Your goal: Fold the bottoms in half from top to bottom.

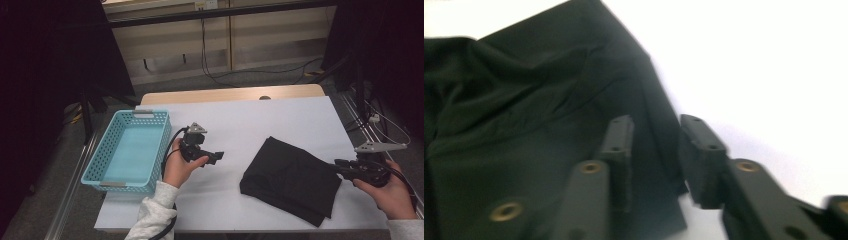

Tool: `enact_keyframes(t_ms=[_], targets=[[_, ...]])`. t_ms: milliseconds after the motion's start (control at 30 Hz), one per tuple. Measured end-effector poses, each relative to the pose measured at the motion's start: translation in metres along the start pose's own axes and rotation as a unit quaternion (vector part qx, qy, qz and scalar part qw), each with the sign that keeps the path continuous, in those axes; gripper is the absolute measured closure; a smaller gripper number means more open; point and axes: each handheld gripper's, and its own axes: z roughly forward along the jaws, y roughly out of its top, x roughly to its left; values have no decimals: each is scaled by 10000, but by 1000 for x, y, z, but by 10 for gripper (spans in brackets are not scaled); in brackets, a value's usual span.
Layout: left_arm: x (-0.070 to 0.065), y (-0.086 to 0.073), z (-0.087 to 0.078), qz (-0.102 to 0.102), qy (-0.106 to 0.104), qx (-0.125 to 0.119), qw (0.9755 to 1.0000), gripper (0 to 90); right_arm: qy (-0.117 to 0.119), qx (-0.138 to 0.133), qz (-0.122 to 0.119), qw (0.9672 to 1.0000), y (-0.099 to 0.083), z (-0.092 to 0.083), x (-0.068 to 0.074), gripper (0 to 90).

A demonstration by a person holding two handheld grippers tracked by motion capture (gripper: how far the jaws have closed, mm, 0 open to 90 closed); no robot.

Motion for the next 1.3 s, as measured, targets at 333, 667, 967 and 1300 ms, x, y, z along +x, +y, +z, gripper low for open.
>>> enact_keyframes(t_ms=[333,667,967,1300], targets=[[-11,-6,5,-16,-159,40,9999,55,134,-195,-21,9997,14,27,14,377],[-28,-11,17,75,-456,176,9988,53,82,-303,103,9995,19,35,17,293],[-45,-11,31,87,-494,207,9985,61,123,-273,56,9995,18,39,20,285],[-68,-15,47,235,-628,383,9970,102,140,-313,-28,9994,20,40,25,284]])
